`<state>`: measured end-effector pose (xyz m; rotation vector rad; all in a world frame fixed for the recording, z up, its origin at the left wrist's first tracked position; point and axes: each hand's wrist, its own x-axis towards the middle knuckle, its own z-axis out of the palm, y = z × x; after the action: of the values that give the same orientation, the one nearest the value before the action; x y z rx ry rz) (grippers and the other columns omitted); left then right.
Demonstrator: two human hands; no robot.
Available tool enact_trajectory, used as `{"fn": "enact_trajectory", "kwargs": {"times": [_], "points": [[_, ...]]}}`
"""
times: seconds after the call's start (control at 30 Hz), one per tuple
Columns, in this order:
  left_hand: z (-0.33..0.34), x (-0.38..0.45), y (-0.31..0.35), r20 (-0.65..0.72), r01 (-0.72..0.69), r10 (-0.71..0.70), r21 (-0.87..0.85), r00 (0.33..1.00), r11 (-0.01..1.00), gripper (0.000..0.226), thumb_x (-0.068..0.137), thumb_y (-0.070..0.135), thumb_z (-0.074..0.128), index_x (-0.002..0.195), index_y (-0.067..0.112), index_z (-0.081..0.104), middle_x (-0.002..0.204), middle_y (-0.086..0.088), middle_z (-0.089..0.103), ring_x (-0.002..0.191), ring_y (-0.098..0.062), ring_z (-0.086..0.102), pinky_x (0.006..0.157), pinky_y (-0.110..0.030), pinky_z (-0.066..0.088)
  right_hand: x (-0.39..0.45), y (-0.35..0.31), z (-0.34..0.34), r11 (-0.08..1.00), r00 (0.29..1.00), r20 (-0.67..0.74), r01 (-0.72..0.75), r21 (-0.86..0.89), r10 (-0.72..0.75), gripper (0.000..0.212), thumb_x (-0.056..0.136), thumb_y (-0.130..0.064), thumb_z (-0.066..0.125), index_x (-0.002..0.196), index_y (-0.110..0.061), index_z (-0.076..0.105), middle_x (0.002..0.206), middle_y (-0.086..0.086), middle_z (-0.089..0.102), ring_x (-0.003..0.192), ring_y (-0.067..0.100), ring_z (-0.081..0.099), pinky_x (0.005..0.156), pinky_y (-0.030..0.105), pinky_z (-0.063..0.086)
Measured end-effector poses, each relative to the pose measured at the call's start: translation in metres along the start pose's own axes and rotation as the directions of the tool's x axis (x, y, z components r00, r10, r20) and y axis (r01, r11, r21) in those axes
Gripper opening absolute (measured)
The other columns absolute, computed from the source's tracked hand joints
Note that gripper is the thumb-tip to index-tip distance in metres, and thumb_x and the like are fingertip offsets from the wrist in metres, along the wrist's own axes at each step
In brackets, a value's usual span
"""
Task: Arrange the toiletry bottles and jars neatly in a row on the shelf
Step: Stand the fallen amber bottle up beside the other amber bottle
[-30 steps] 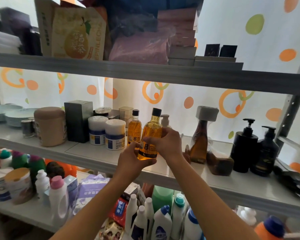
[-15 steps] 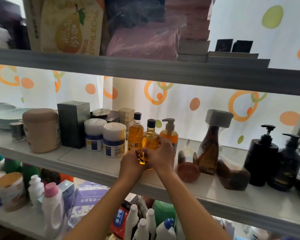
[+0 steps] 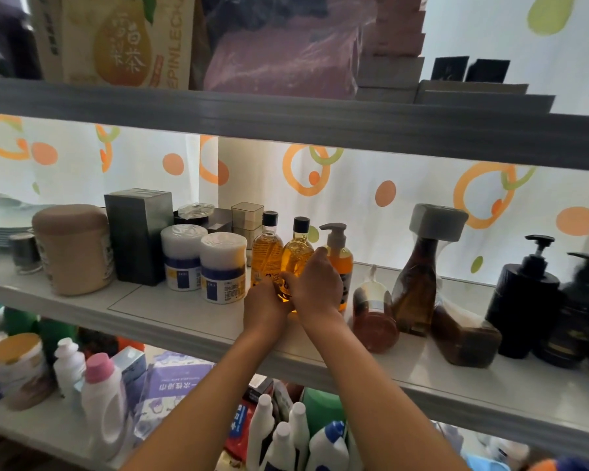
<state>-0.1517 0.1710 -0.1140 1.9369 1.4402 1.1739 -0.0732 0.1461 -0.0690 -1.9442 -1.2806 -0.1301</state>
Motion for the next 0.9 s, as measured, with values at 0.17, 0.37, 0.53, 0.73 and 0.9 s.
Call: {"fn": "enact_trajectory", "kwargs": {"times": [0.17,0.37,0.53,0.73,0.9], "points": [[0.002,0.002,0.008,0.008,0.026,-0.026,-0.003,1.000,1.000,0.009,0.088,0.020,0.066,0.090,0.011,0.066,0.087,-0.006,0.069,0.073,-0.019,0.059,0.064,-0.025,0.042,0.003,0.002,0.000,1.000,1.000,0.004,0.004,0.006,-0.004,0.061,0.082,-0.040,0.076,0.125,-0.009,0.046,0.114,0.011,0.067,0.107,0.029,0.067,0.084,0.035,0.054],[-0.004,-0.002,0.014,0.039,0.080,-0.078,-0.062,0.996,0.995,0.009,0.090,0.017,0.061,0.083,0.013,0.060,0.079,-0.001,0.061,0.073,-0.017,0.054,0.062,-0.026,0.036,0.001,0.009,0.001,0.996,0.999,0.030,-0.019,0.085,0.017,0.034,0.091,-0.026,0.065,0.118,-0.009,0.053,0.105,0.011,0.070,0.100,0.029,0.068,0.079,0.035,0.052],[-0.013,-0.010,0.019,0.160,0.094,-0.082,-0.063,0.984,0.994,0.012,0.085,0.013,0.069,0.096,0.012,0.064,0.095,-0.006,0.068,0.093,-0.027,0.064,0.075,-0.033,0.048,-0.006,0.027,-0.020,0.993,0.997,-0.034,0.077,0.084,-0.074,0.010,0.094,-0.019,0.059,0.091,-0.012,0.064,0.087,0.008,0.069,0.085,0.026,0.067,0.075,0.037,0.055],[-0.016,-0.019,0.039,0.201,0.057,-0.019,-0.183,0.979,0.982,0.015,0.086,0.019,0.069,0.094,0.017,0.056,0.095,-0.007,0.063,0.090,-0.026,0.066,0.081,-0.049,0.058,-0.012,0.053,-0.054,0.988,0.994,-0.034,0.103,0.113,-0.100,0.014,0.092,-0.024,0.062,0.094,-0.011,0.067,0.083,0.005,0.071,0.077,0.021,0.068,0.075,0.038,0.058],[-0.007,-0.046,0.068,0.296,0.002,0.063,-0.216,0.953,0.976,0.014,0.089,0.018,0.067,0.098,0.011,0.058,0.095,-0.007,0.064,0.084,-0.023,0.067,0.065,-0.037,0.061,-0.021,0.086,-0.077,0.999,0.992,-0.128,-0.013,0.038,0.018,0.016,0.093,-0.029,0.062,0.083,-0.017,0.065,0.079,-0.001,0.066,0.075,0.013,0.063,0.071,0.026,0.053]]}}
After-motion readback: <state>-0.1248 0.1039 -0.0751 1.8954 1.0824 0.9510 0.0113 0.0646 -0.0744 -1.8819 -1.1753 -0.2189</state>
